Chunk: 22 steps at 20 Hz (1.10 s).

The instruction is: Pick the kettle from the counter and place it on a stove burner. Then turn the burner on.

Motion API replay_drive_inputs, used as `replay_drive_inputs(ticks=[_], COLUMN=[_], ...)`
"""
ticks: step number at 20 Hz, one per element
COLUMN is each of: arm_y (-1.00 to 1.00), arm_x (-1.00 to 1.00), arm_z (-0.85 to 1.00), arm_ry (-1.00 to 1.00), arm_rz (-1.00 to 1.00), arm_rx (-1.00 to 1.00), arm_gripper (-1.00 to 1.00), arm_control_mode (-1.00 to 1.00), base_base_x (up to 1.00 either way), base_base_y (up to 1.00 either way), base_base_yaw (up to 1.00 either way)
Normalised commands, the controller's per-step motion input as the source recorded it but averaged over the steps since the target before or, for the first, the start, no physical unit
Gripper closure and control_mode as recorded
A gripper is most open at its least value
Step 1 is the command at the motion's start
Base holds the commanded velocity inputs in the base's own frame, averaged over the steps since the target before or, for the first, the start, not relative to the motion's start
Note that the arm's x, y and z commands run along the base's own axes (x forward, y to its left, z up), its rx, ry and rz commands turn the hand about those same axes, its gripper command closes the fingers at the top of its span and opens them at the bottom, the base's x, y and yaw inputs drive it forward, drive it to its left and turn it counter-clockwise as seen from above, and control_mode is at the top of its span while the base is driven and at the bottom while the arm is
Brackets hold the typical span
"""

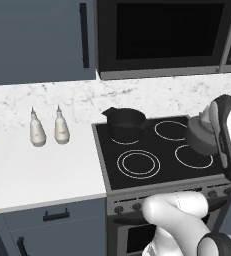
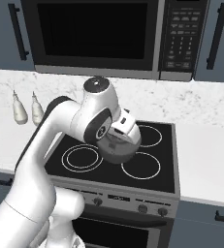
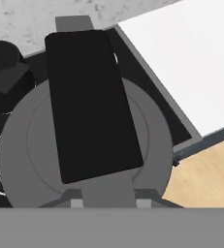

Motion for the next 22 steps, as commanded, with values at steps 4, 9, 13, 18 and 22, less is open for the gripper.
replay_drive_inputs(ticks=[4,9,13,18,22], arm_y=[0.03,0.05,-0.19,-0.47,-0.59], arm_x=[0.8,0.66,0.44,0.5,0.54], arm_z=[-0.39,-0.25,-0.19,-0.32,-0.31], arm_ry=[0.06,0.1,0.07,0.02,0.0], arm_rz=[-0.01,-0.01,0.0,-0.01,0.0], arm_rx=[-0.07,-0.1,-0.01,0.0,0.0], arm_gripper=[1.0,1.0,1.0,1.0,1.0], arm_control_mode=[-1.0,-1.0,-1.0,-1.0,-1.0], base_base_x=[0.0,0.0,0.0,0.0,0.0], base_base_y=[0.0,0.0,0.0,0.0,0.0], base_base_yaw=[0.0,0.0,0.0,0.0,0.0])
